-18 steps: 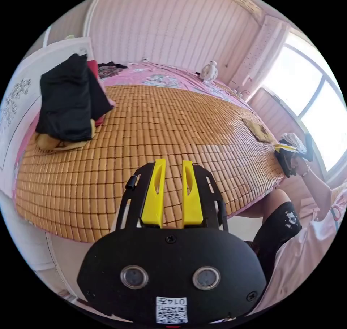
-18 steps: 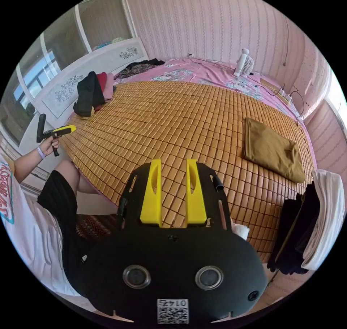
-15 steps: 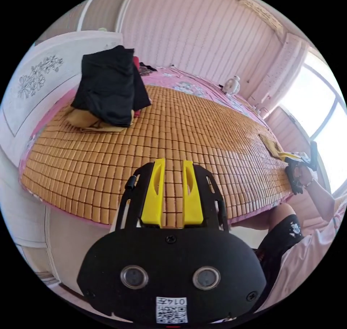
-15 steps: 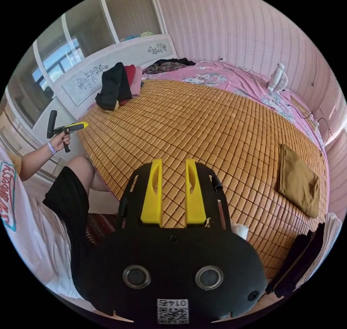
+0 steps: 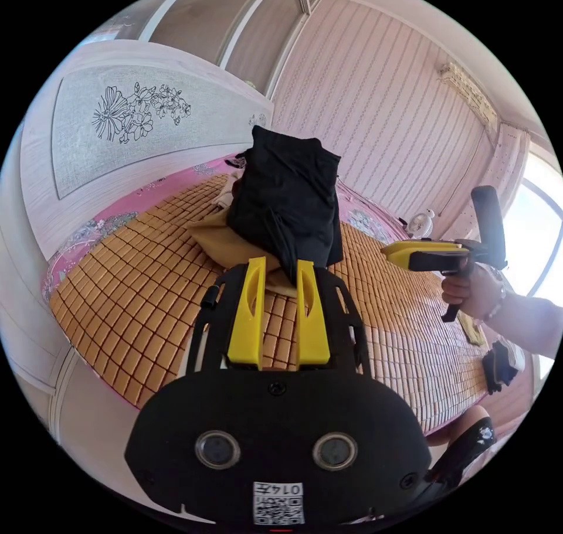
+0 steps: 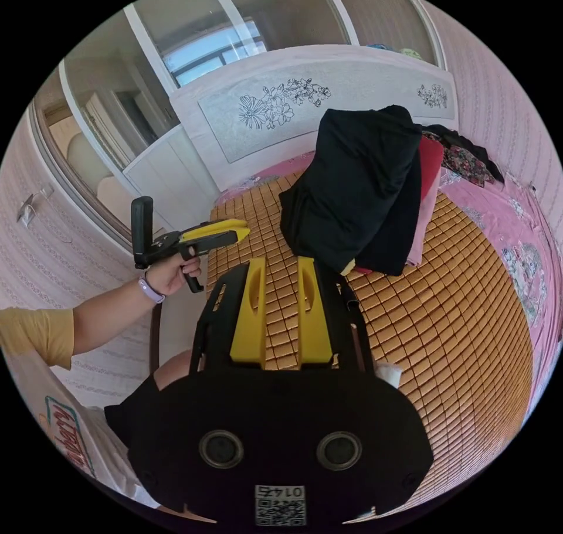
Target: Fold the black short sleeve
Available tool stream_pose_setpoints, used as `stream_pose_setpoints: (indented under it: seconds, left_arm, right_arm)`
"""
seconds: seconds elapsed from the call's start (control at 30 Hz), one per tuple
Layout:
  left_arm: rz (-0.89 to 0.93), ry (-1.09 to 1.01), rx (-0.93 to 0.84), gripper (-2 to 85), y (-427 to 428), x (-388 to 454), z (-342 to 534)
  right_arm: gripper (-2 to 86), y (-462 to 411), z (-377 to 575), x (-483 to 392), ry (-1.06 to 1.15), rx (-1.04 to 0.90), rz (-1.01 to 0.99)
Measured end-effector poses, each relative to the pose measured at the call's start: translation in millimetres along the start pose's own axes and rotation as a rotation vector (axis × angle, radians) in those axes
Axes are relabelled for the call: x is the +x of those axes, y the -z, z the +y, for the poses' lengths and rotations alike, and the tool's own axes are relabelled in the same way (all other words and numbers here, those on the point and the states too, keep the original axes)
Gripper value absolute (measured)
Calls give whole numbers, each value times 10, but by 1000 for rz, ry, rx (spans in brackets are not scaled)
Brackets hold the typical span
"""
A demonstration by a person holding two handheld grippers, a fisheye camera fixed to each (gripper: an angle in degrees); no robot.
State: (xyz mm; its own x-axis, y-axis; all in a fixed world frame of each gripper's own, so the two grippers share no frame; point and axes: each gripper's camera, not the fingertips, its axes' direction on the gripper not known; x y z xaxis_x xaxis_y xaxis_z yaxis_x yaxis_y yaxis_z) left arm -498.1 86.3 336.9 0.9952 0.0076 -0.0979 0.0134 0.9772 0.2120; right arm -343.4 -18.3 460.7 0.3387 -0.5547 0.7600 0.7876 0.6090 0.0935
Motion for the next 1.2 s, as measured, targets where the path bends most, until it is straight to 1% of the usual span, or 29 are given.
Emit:
stream_pose_setpoints:
  seconds: [0.1,0.2,0.27,0.33,0.4,0.47,0.63,0.73,0.77,0.87,0.9,0.97,1.07,1.17,1.2]
  left_arm:
    - [6,12,37,86,-66,-117,-189]
    - [-28,17,26,104,-203,-175,-320]
    - [-92,34,-83,100,-362,-253,-354]
    - [-145,27,-141,68,-364,-323,-309]
    - [-141,33,-72,40,-183,-392,-190]
    - [-81,68,32,34,85,-522,16]
    - [-17,93,88,25,394,-699,294]
    - [41,62,130,14,565,-717,393]
    - [21,44,132,10,625,-705,420]
    - [9,-12,117,5,765,-687,478]
    - [10,-22,119,4,802,-683,490]
    - [38,-64,151,-3,1001,-644,523]
    - [27,-100,184,-8,1291,-527,508]
    - [-12,-108,234,-10,1655,-396,451]
    - [-14,-106,242,-10,1737,-377,436]
  right_arm:
    - [83,-362,-362,73,-9,-40,15]
    - [84,-580,-531,168,-21,-39,21]
    - [84,-658,-554,205,-12,-37,26]
    - [84,-726,-542,239,4,-38,38]
    - [84,-756,-527,248,16,-35,29]
    - [85,-777,-512,234,33,-27,3]
    - [106,-844,-431,45,78,25,-147]
    - [107,-907,-419,-3,46,30,-174]
    - [105,-913,-414,4,37,36,-186]
    - [63,-922,-371,65,2,20,-328]
    - [30,-887,-340,89,-22,12,-372]
    - [19,-712,-266,87,-15,45,-355]
    - [10,-188,-113,126,-14,131,-312]
    - [7,613,156,228,-75,271,-233]
    - [6,997,336,262,-104,346,-199]
